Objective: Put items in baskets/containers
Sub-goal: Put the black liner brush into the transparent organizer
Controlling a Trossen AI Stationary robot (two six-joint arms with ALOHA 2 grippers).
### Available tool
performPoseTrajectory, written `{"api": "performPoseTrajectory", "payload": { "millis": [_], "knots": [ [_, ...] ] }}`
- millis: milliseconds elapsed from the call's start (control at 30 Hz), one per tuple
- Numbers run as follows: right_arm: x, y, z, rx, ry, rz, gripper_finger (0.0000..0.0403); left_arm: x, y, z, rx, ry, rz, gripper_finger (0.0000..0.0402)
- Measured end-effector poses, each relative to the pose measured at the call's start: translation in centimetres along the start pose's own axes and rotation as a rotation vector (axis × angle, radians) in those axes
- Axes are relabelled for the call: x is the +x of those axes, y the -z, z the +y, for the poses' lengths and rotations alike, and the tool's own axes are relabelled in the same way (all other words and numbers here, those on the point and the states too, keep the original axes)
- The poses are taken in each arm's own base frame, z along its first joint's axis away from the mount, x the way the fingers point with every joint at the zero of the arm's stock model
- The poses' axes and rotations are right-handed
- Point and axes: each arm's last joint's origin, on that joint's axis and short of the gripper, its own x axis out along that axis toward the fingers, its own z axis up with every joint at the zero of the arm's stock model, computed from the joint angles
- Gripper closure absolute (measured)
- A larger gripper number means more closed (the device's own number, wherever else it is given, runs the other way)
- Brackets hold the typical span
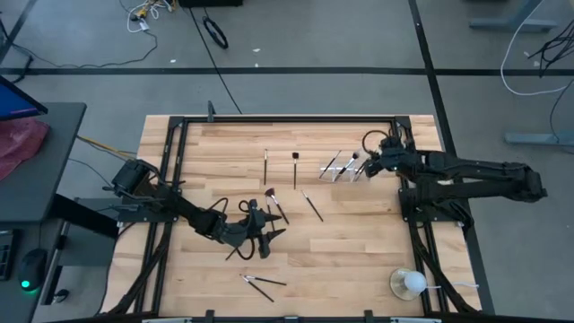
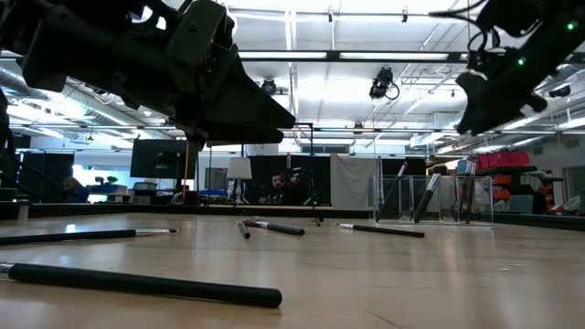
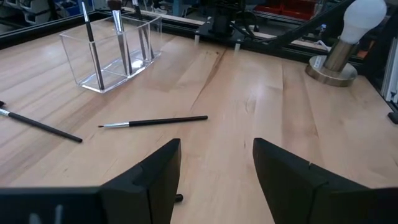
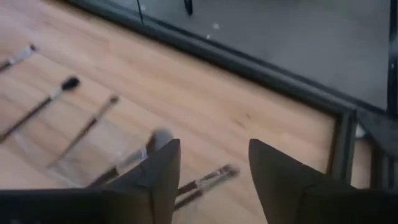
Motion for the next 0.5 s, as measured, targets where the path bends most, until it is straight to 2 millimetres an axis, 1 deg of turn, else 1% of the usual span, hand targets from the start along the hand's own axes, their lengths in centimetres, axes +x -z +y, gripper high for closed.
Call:
{"api": "performPoseTrajectory", "payload": {
  "millis": [133, 200, 267, 367, 500],
  "knots": [
    [-0.8, -1.3, 0.5, -0.035, -0.068, -0.047, 0.0209, 0.0, 0.0, 0.0, 0.000, 0.000, 0.000, 0.0193],
    [-1.1, -1.5, 1.4, -0.043, -0.181, -0.063, 0.0213, 0.0, 0.0, 0.0, -0.001, -0.002, -0.001, 0.0193],
    [-1.5, -1.3, 2.6, -0.050, -0.319, -0.072, 0.0219, 0.0, 0.0, 0.0, -0.001, -0.004, -0.002, 0.0193],
    [-2.0, -0.4, 5.2, -0.082, -0.537, -0.105, 0.0230, 0.0, 0.0, 0.0, -0.001, -0.006, -0.002, 0.0193],
    [-2.8, 2.3, 9.2, -0.140, -0.778, -0.162, 0.0244, 0.0, -0.1, 0.1, -0.001, -0.008, -0.003, 0.0193]
  ]
}}
